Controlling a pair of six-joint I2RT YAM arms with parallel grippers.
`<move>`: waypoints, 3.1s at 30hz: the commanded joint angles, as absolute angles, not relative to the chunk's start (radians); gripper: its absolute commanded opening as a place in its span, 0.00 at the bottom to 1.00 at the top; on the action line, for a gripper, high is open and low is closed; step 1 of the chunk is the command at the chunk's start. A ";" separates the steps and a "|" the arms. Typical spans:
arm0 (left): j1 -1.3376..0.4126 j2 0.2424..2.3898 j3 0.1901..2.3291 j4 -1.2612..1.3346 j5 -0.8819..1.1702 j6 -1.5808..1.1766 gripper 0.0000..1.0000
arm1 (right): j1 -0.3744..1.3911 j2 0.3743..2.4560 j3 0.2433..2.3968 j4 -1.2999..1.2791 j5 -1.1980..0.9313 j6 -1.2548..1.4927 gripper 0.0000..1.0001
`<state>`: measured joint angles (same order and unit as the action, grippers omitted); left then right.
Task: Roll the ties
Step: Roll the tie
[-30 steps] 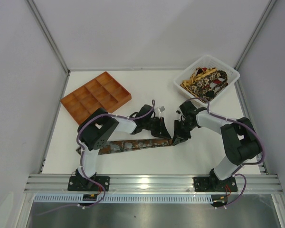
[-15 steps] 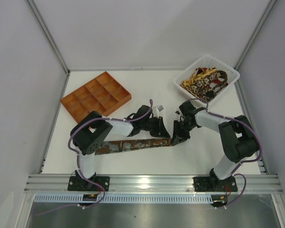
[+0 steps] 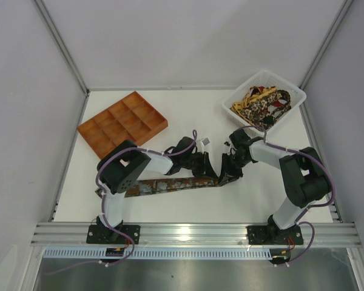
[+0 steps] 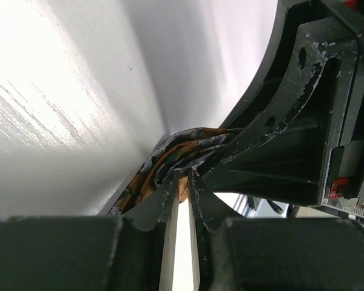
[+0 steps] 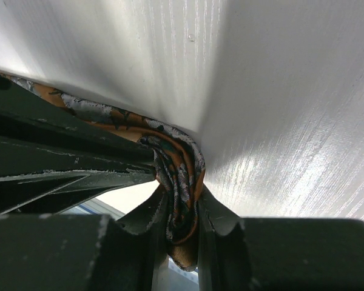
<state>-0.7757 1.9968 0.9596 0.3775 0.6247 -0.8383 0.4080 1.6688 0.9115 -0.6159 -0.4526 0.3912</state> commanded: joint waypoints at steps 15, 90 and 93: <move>-0.758 2.060 0.982 0.391 0.626 -0.819 0.17 | 0.403 1.526 0.867 -0.569 -0.370 0.405 0.53; -0.749 1.979 0.954 0.339 0.597 -0.798 0.18 | 0.716 1.255 0.672 -0.288 0.187 0.520 0.00; -0.741 1.951 0.942 0.312 0.580 -0.781 0.18 | 0.771 1.276 0.702 -0.316 0.268 0.508 0.00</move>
